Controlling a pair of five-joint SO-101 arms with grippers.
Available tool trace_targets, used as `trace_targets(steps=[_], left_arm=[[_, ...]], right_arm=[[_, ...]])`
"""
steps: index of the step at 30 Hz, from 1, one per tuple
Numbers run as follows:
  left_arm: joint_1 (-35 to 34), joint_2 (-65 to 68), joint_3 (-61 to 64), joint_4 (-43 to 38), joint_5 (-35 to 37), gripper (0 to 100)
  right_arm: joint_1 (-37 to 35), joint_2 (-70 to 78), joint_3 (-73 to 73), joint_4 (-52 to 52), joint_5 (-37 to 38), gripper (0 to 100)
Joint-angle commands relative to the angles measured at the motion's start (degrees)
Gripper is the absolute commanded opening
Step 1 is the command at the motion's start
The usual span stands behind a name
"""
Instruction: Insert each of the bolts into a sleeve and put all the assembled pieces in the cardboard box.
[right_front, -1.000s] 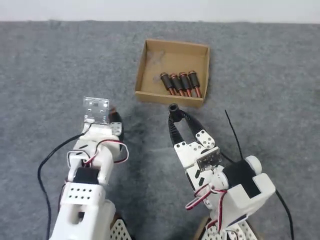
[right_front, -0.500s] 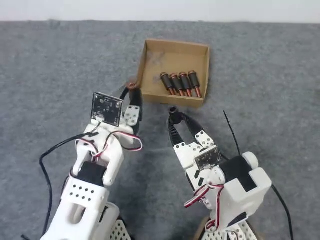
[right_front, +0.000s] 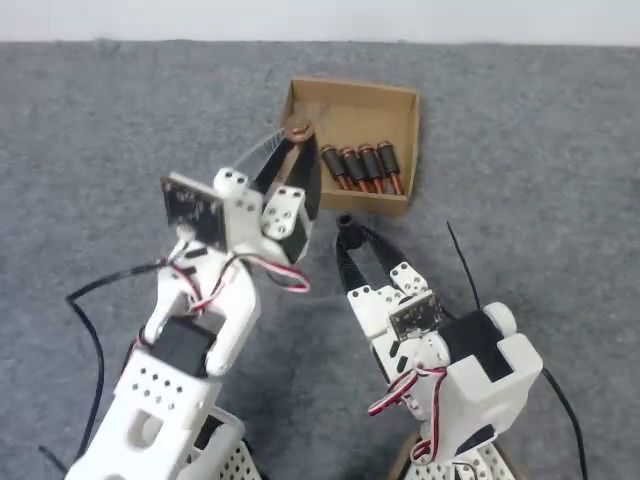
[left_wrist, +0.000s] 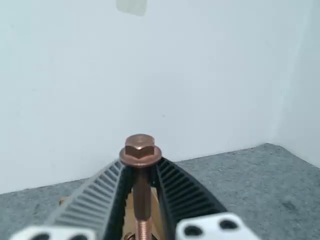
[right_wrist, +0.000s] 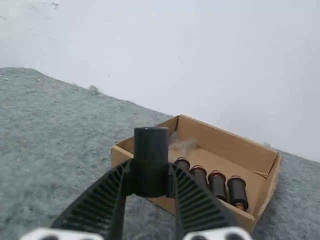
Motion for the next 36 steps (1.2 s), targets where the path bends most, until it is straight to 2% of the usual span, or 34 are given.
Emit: trace_targets(steps=[1, 5, 12, 18, 24, 36], left_arm=[[0.7, 9.8, -10.2, -2.2, 0.7, 1], [1.1, 11.8, -11.9, -2.4, 0.8, 1], [6.2, 11.8, -8.0, -2.2, 0.8, 1], [5.9, 11.8, -5.5, -2.2, 1.1, 1], [5.9, 11.8, -4.2, -2.2, 10.3, 1], [5.9, 11.8, 0.2, -2.3, 10.7, 1]], right_arm=[[0.7, -0.4, -0.5, -1.5, -0.7, 0.6], [0.7, -0.4, -0.5, -1.5, -0.7, 0.6], [0.7, -0.4, -0.5, -1.5, -0.7, 0.6], [0.7, -0.7, -0.5, -1.6, -0.7, 0.6], [0.7, -0.7, -0.5, -1.6, -0.7, 0.6], [0.8, -0.8, -0.5, -1.7, -0.7, 0.6]])
